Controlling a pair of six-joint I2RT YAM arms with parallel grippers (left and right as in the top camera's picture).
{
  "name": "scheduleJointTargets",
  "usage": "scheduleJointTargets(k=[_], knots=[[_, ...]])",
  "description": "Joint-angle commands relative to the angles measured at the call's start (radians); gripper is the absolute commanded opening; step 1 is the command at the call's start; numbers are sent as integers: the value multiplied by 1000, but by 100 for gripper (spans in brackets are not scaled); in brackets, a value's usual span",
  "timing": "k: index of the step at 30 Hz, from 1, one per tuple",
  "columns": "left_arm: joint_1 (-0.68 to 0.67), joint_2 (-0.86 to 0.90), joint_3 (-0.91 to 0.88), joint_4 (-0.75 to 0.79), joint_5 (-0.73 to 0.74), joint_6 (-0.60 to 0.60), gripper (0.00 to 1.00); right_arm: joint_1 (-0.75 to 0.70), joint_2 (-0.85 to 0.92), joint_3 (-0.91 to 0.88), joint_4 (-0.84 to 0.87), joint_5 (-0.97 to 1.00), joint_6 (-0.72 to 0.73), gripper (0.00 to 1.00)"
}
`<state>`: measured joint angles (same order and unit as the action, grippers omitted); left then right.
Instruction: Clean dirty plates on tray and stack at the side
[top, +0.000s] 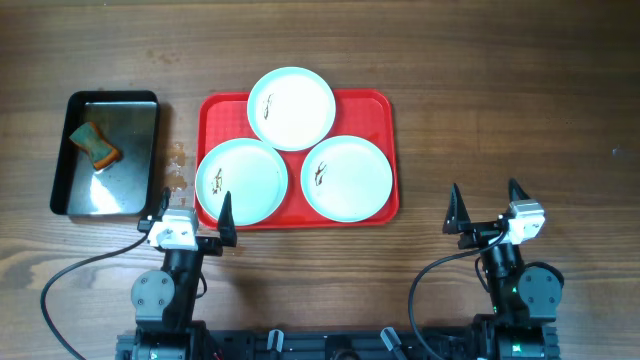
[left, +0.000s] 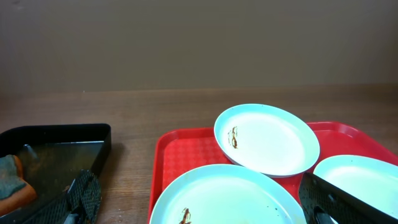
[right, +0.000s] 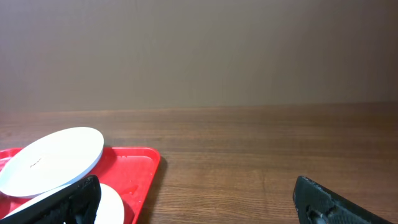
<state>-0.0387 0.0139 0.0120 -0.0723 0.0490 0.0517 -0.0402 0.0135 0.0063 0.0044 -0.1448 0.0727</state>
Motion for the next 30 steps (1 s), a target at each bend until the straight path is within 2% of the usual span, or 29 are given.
scheduleJointTargets(k=[1, 18, 19, 22, 24, 27, 30], knots=[[-5, -11, -6, -3, -13, 19, 100, -2, -10, -1, 3, 15, -18, 100], [-5, -11, -6, -3, -13, 19, 100, -2, -10, -1, 3, 15, -18, 100], [-5, -11, -6, 0, 27, -13, 100, -2, -10, -1, 3, 15, -17, 100], [-10, -11, -6, 32, 336, -362, 100, -2, -10, -1, 3, 15, -18, 100], [-10, -11, -6, 32, 525, -531, 100, -2, -10, -1, 3, 15, -17, 100], [-10, -11, -6, 42, 723, -644, 100, -2, -10, -1, 3, 15, -18, 100], [-10, -11, -6, 154, 794, -768, 100, -2, -10, -1, 3, 15, -18, 100]])
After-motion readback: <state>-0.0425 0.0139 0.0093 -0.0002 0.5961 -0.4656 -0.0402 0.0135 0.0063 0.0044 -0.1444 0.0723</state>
